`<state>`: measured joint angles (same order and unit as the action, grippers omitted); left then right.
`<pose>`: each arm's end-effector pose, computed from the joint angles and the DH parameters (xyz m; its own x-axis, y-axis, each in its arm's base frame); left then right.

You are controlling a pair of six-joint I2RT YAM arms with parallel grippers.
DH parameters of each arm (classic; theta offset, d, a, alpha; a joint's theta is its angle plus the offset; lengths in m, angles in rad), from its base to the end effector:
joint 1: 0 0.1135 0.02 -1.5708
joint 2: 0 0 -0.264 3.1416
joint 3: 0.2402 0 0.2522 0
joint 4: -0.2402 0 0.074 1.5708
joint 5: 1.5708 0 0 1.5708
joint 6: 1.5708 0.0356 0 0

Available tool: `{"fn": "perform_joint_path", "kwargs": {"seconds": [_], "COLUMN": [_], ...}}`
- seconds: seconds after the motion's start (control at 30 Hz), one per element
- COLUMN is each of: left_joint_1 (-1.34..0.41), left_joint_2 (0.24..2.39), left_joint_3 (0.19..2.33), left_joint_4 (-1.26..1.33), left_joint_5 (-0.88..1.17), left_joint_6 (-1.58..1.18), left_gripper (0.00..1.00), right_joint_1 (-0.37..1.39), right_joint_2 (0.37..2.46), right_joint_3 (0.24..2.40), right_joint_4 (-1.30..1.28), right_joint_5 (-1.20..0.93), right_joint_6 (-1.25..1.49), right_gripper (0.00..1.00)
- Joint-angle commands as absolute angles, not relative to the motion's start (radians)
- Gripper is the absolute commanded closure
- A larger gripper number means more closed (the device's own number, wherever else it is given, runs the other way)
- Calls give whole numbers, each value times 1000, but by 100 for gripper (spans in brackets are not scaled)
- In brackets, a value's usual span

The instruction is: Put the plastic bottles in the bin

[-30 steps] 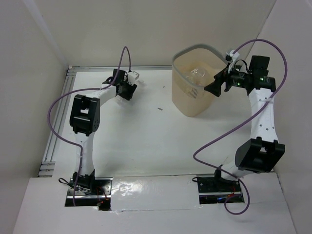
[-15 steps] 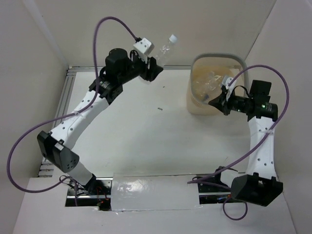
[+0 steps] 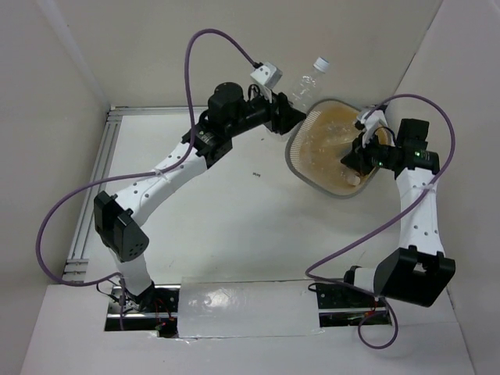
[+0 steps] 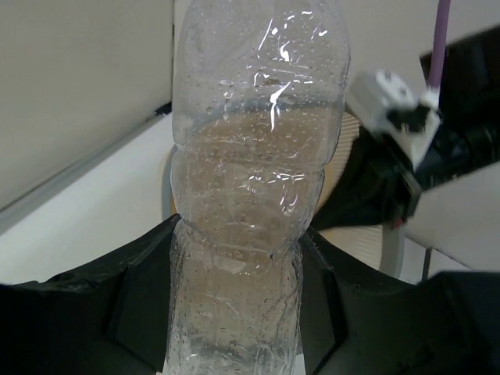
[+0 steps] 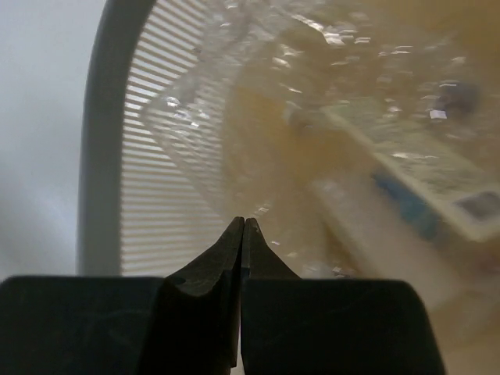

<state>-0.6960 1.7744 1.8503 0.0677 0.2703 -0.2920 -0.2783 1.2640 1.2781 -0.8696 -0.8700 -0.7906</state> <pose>0.3164 -0.2768 0.4659 -0.1311 -0.2520 -0.9588 0.8176 0.5196 -0.2483 0.2459 -0.0420 0.3554 -0.2939 -0.3927 -0.8714 -0.7303 0.6804 -0.0603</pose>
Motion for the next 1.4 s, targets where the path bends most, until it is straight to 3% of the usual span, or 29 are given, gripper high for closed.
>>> {"fn": "perform_joint_path", "kwargs": {"seconds": [0.0,0.23,0.7,1.2,1.37], "left_joint_1": [-716,-716,-716,-707,-707], "left_joint_2": [1714,1698,1666,1552,1554], "left_joint_3": [1807,1740,1605,1485,1496], "left_joint_4": [178,218,368,396,416], "left_joint_5": [293,314,359,341,341], "left_joint_6": [-331,-342,-400,-382,-393], "left_gripper": [62,61,61,61,61], "right_joint_1": [-290,-301,-333,-230,-221], "right_joint_2": [1299,1426,1612,1718,1707], "right_joint_3": [1408,1478,1657,1782,1782], "right_joint_4": [-739,-620,-696,-716,-696], "right_joint_5": [-828,-683,-709,-658,-684], "right_joint_6": [-683,-532,-518,-499,-499], "right_gripper": [100,100,97,95,88]}}
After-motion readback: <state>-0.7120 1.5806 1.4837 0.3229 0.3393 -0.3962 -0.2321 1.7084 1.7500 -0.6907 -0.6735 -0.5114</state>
